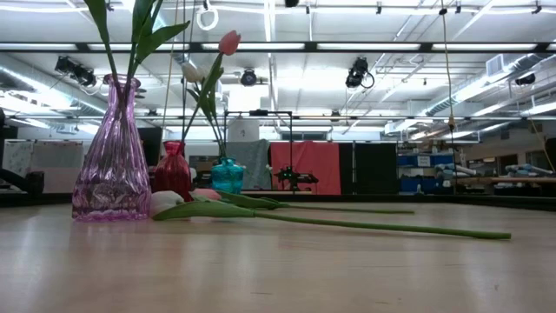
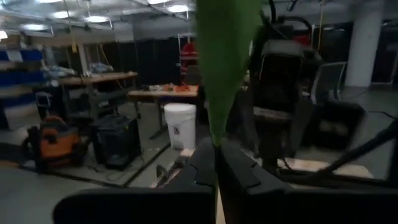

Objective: Sort flowers into vase by color
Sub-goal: Put the pink tulip into the red vase

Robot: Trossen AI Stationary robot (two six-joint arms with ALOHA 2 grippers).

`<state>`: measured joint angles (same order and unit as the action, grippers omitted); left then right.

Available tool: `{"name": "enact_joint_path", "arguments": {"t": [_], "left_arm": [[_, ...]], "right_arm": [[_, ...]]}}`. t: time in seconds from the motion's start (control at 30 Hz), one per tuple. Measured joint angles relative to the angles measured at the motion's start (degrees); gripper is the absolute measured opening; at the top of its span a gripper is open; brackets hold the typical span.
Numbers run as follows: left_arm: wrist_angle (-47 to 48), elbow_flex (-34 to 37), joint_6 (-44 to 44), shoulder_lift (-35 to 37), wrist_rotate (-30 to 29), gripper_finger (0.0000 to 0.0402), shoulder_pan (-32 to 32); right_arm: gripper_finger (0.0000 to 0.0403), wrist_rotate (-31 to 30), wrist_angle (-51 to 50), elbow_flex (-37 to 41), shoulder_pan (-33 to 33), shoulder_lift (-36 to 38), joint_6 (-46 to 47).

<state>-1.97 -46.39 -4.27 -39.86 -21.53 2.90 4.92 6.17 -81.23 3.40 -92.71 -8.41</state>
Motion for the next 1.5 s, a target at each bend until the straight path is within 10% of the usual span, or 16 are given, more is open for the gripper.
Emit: {"name": "enact_joint_path", "arguments": {"t": [0.27,0.47,1.03,1.5], "left_arm": [[15.74,-0.09,8.94,12.57,-1.43,0.0007,0.09],[22.82,0.26,14.74,12.82,-1.37,0.0007,0.09],[11.47,11.14,10.26,10.56,-10.98,0.0008,0.09],[-1.17,21.41,8.22,10.59,-16.00,0.0008,0.04]], "right_arm": [[0.0198,0.43,-15.15,-0.04,-2.92,3.96,2.39],[0.0189,-0.26,-6.37,10.20,-4.47,5.98,3.23],[0.0184,-11.85,21.68,43.45,-5.59,20.40,10.75],[0.0184,-14.30,28.22,48.24,-5.98,19.74,12.77]]}}
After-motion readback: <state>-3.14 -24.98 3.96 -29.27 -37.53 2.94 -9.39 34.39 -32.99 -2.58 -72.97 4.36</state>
